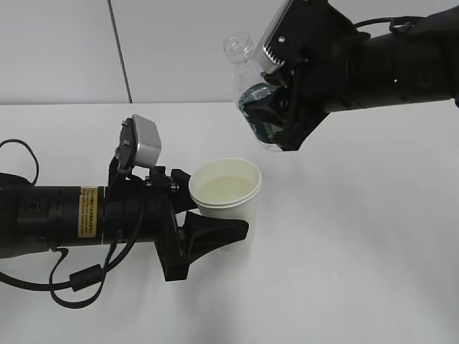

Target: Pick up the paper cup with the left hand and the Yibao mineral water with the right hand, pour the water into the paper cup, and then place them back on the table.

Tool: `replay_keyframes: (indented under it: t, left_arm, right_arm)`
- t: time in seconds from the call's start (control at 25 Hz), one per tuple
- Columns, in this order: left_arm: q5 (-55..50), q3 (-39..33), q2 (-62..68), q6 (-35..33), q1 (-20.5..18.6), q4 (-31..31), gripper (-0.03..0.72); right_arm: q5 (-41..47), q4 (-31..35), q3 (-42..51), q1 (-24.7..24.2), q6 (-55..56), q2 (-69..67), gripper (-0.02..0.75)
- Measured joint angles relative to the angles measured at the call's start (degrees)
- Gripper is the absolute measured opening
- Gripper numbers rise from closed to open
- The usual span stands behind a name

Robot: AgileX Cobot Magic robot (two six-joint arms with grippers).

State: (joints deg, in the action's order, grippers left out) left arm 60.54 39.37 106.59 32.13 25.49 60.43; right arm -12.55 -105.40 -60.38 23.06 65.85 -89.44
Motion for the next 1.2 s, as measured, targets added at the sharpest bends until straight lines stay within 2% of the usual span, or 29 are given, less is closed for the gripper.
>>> replay_keyframes:
  t: [0.16,0.56,0.88,1.2]
  left_arm:
    - [-0.85,0.00,0.00,-0.23,0.00,-0.44,0.435]
    - [-3.79,0.00,0.00,-2.17,-0.05,-3.36,0.435]
    - [-4.17,0.00,0.00,-5.82,-0.05,-5.23,0.435]
    - [-7.21,0.00,0.00,-6.32,-0.78,-6.70,0.435]
  right_arm:
    - [0.44,0.00,0.00,0.00,12.31,0.00,0.426]
    - [0.44,0.00,0.00,0.00,34.17,0.00,0.426]
    - [0.67,0.00,0.00,0.00,36.27,0.00,0.426]
    - [2.57,0.00,0.00,0.00,36.38,0.00,0.426]
